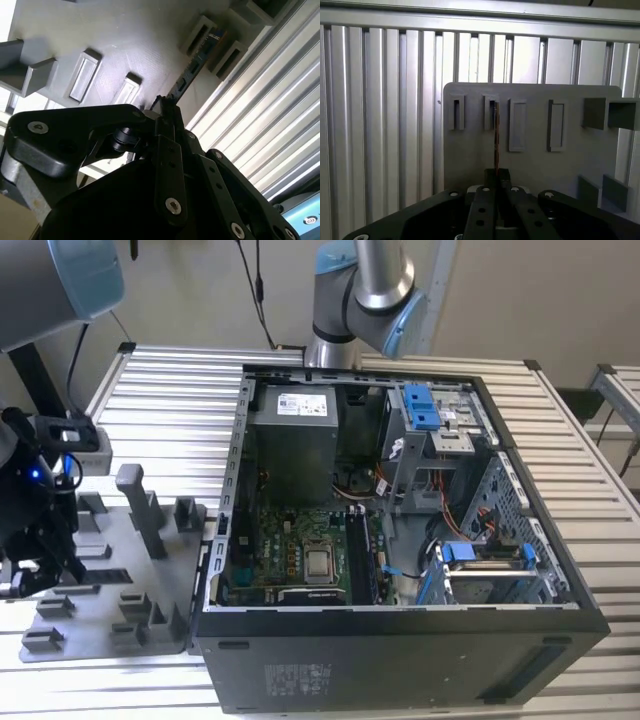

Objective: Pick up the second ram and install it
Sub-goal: 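Pick up the second ram and move it above second insertion slot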

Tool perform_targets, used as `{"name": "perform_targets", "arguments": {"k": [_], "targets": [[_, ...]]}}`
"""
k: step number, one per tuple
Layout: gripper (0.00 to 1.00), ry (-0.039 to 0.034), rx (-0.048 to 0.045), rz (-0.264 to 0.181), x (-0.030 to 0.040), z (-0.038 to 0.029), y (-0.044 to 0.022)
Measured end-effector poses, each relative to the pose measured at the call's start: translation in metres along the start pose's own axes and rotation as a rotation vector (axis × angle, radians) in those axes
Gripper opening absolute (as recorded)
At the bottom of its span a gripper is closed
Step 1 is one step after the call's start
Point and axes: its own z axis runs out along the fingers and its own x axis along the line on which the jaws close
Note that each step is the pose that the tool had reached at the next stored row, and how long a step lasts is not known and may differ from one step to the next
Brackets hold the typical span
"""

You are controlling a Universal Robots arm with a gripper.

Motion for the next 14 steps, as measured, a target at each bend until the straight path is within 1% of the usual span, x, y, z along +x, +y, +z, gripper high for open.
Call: {"name": "perform_targets", "arguments": {"k": [14], "targets": [[0.14, -0.0001, 0.0001, 0.000, -0.0003, -0.0056, 0.0000]]}}
